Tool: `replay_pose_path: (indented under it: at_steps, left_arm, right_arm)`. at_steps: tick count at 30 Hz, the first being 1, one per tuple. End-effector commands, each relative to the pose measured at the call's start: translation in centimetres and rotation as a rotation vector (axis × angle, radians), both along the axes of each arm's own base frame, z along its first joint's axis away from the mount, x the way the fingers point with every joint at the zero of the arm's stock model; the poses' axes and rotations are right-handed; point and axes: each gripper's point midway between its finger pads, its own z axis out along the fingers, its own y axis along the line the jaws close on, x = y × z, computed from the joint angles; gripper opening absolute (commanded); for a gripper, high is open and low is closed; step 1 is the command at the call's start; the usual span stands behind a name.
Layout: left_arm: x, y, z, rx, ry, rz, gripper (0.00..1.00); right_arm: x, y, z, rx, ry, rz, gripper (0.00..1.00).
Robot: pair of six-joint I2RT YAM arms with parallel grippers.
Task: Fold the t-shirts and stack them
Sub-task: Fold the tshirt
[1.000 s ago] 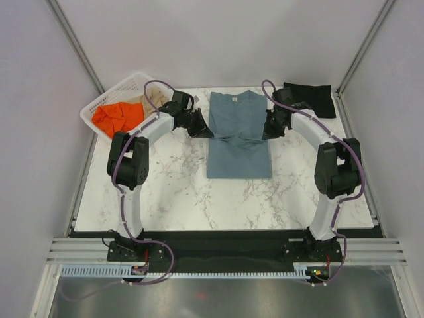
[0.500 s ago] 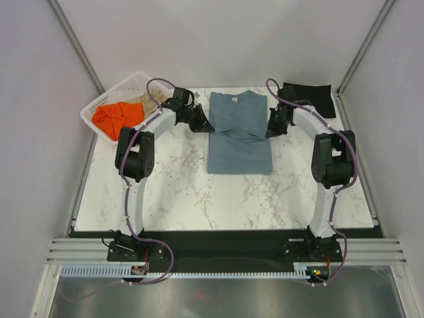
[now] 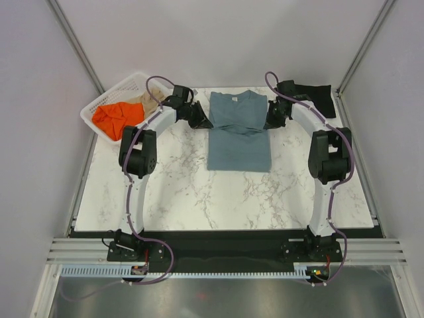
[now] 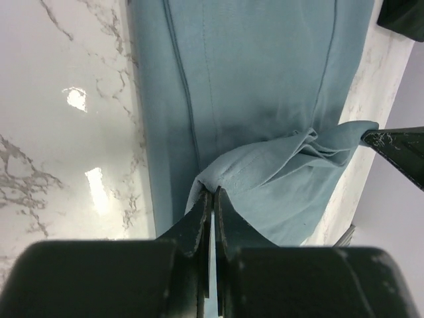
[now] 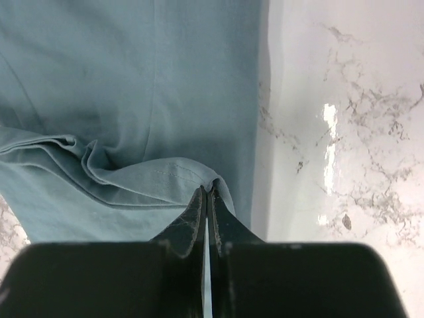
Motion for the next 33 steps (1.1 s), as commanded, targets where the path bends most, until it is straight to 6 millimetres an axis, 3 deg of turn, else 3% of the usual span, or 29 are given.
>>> replay_pose_path:
  at_steps: [1,3,4,5,6,8,9,10,12,14,15,16,17,18,20,21,25,29,33]
  left_arm:
    - [1.1,-0.1,0.1,-0.024,-0.011,0.001,0.11]
    - [1.1,-0.2,0.2,-0.025,-0.014,-0.001,0.19]
    - [1.2,-0.2,0.4,-0.028,-0.016,-0.001,0.29]
    - [1.1,-0.2,0.4,-0.027,-0.017,-0.002,0.31]
    - [1.2,-0.2,1.3,-0.028,-0.041,-0.011,0.32]
    - [1.0,-0.1,2.5,-0.03,-0.076,-0.036,0.39]
    - [0.7,0.2,3.9,-0.025,-0.11,-0.05,0.42]
    - [0.7,0.5,4.8,-0.022,-0.139,-0.057,0.49]
    - [0.0,1.0,6.8,-0.018,-0.179,-0.07,0.57]
    - [-0.9,1.3,7.5,-0.027,-0.181,-0.083,0.56]
    - [-2.2,1.5,6.6,-0.019,-0.149,-0.088,0.56]
    - [-3.1,1.5,7.6,-0.02,-0.163,-0.095,0.56]
    - [-3.9,1.6,7.5,-0.014,-0.158,-0.102,0.56]
    - [-5.6,1.9,5.7,0.006,-0.115,-0.114,0.54]
    - [-7.3,1.7,5.8,0.025,-0.118,-0.13,0.54]
    - [-8.6,1.8,4.5,0.035,-0.09,-0.146,0.52]
    - [-11.7,0.1,3.0,0.037,-0.066,-0.206,0.51]
    - [-12.7,0.5,1.9,0.073,-0.045,-0.191,0.5]
    - [-12.6,1.2,0.7,0.118,-0.04,-0.168,0.5]
  right_arm:
    - [2.2,-0.2,0.6,-0.006,-0.057,0.008,0.05]
    - [2.7,-0.1,0.4,-0.001,-0.059,0.01,0.08]
    - [3.3,0.0,1.1,-0.001,-0.079,0.01,0.13]
    - [3.6,-0.1,1.0,-0.005,-0.08,0.009,0.19]
    - [3.5,-0.2,1.0,-0.009,-0.073,0.005,0.31]
    - [3.6,-0.5,2.4,-0.018,-0.09,0.001,0.4]
    - [2.8,-0.8,2.4,-0.028,-0.074,0.004,0.46]
    - [2.3,-1.0,4.0,-0.028,-0.099,0.003,0.49]
    - [0.3,-0.7,4.2,-0.005,-0.064,0.048,0.57]
    - [-1.4,-0.2,5.2,0.02,-0.042,0.088,0.6]
    - [-3.0,-0.3,4.0,0.015,0.003,0.105,0.61]
    - [-3.9,-0.4,5.0,0.016,-0.011,0.116,0.61]
    - [-4.7,-0.4,4.8,0.018,-0.001,0.128,0.62]
    - [-6.2,-0.5,3.7,0.02,0.037,0.138,0.62]
    - [-7.6,-0.8,3.8,0.016,0.039,0.164,0.61]
    - [-8.8,-0.7,2.6,0.024,0.071,0.178,0.61]
    - [-11.1,-0.3,0.6,0.05,0.106,0.248,0.59]
    - [-11.9,-1.3,-1.0,0.009,0.131,0.244,0.6]
    - [-12.0,-0.8,-2.1,0.051,0.133,0.267,0.61]
